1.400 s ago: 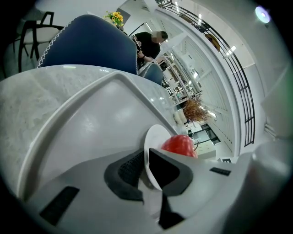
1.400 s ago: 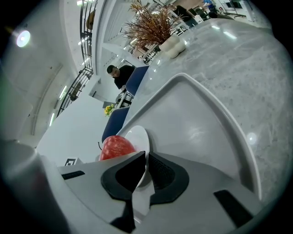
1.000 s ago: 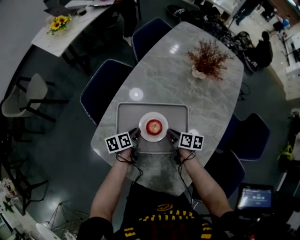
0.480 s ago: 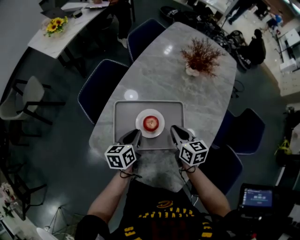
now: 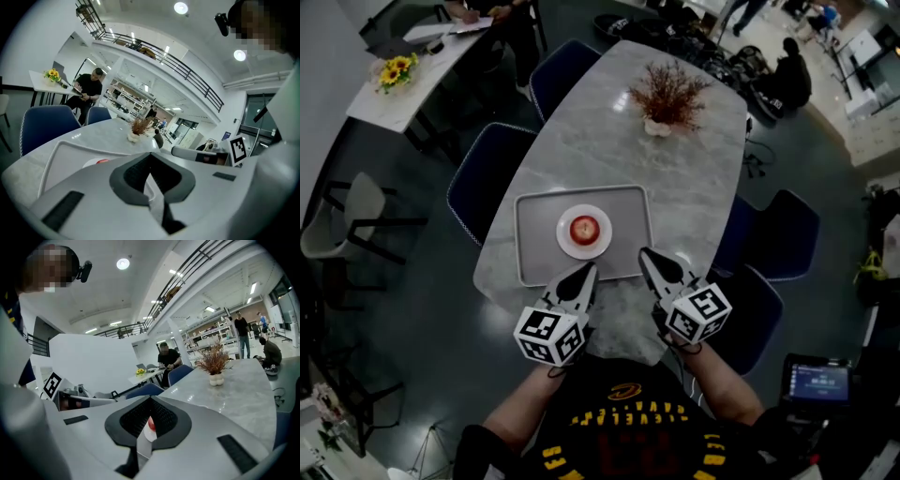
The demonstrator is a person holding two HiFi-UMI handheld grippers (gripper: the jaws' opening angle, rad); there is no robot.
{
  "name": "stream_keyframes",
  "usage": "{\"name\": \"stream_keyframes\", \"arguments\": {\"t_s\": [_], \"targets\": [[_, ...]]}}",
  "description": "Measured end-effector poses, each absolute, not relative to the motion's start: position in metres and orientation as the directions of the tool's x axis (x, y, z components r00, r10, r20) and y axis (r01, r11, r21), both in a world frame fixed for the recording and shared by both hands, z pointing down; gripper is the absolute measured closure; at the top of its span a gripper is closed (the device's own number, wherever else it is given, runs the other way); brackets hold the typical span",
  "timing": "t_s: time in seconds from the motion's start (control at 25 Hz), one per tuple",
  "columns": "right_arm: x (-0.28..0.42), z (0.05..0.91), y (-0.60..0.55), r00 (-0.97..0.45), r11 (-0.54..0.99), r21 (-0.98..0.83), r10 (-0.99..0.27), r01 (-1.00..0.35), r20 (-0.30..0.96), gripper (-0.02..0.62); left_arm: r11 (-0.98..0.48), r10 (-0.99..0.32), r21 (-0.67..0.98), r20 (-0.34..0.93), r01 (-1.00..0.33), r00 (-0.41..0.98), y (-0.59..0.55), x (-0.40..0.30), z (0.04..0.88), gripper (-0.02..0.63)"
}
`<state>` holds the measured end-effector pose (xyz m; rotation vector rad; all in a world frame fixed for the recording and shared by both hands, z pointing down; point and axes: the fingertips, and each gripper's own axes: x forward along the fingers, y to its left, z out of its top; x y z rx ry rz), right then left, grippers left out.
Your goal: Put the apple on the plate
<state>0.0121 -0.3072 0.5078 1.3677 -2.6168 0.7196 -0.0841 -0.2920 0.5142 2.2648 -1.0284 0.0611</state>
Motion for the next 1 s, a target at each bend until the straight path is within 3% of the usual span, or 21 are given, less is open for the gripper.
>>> {"name": "stream_keyframes", "arguments": {"t_s": [0.48,1.0], "targets": [[0.075,0.422,-0.241,-0.537,0.499,-0.243,-0.834,-0.832,0.125,0.589,-0.593,-0.723,0.358,0.158,-0.721,0.672,-0.232,-0.013,0.421,0.604],[0.127,0.389,-0.160,-0.518,0.490,-0.274,-0.855,-0.828,0.036,0.589,-0.652,-0.706,0.276,0.119,-0.706,0.699,-0.167,0.059,0.387,0.604]]}}
